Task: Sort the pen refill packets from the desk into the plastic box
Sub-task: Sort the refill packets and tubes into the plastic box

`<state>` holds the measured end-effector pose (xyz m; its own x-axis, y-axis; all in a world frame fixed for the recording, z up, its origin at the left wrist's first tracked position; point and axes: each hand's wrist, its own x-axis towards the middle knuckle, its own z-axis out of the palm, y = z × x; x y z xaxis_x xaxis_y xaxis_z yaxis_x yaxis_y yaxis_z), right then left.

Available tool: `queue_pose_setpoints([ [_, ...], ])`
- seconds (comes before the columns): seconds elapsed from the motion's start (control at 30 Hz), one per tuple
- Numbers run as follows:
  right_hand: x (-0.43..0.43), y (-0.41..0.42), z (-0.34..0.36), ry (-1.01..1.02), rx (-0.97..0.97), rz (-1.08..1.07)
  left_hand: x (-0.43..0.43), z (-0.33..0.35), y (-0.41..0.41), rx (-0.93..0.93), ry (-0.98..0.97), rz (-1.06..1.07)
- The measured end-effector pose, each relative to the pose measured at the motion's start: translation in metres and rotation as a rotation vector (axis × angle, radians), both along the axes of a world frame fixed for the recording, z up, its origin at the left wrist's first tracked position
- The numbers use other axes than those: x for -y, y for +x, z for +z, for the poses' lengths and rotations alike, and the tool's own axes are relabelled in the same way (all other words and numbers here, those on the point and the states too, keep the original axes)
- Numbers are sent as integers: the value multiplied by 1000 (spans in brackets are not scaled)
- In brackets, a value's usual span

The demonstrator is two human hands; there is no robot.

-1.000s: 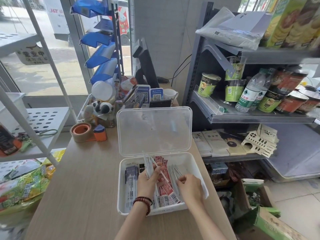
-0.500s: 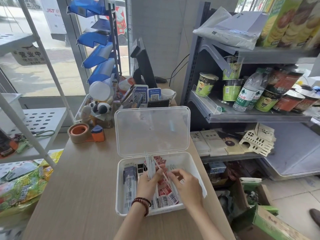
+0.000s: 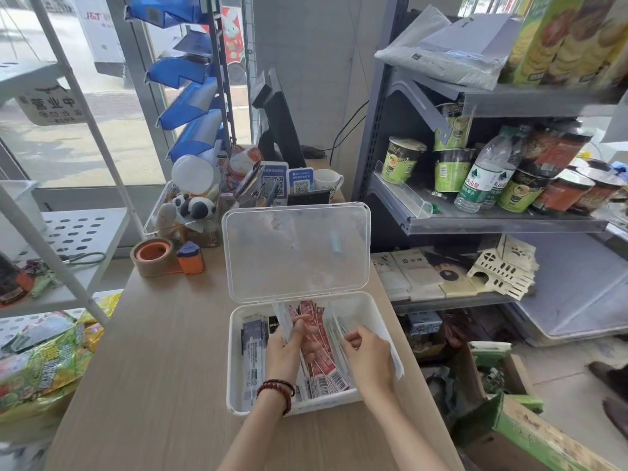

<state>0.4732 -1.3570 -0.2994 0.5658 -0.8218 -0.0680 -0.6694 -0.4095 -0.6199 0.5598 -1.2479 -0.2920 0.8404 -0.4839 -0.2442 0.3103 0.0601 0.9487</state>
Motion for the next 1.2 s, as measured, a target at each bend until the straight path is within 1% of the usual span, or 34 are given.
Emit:
queue_pose_setpoints([
  [0.17, 3, 4, -9, 10, -105, -46, -1, -3, 2, 6, 58, -22],
  [0.37, 5, 5, -15, -7, -141, -45, -2, 1, 1, 41, 176, -60],
  [0.47, 5, 4, -17, -34, -140, -46, 0, 0, 0, 98, 241, -56],
  [0.53, 5, 3, -17, -36, -132, -34, 0, 1, -2, 91, 205, -46],
  [0.7, 4, 3, -13, -19, -78, -8, -2, 5, -3, 30, 99, -20],
  [0.87, 3, 3, -2, 29, 48, 98, -1, -1, 0, 67, 101, -44],
  [1.07, -3, -5, 9, -18, 178, 165, -1, -3, -1, 140, 124, -102],
  [1.2, -5, -6, 11, -43, 208, 183, -2, -3, -1, 159, 142, -161],
])
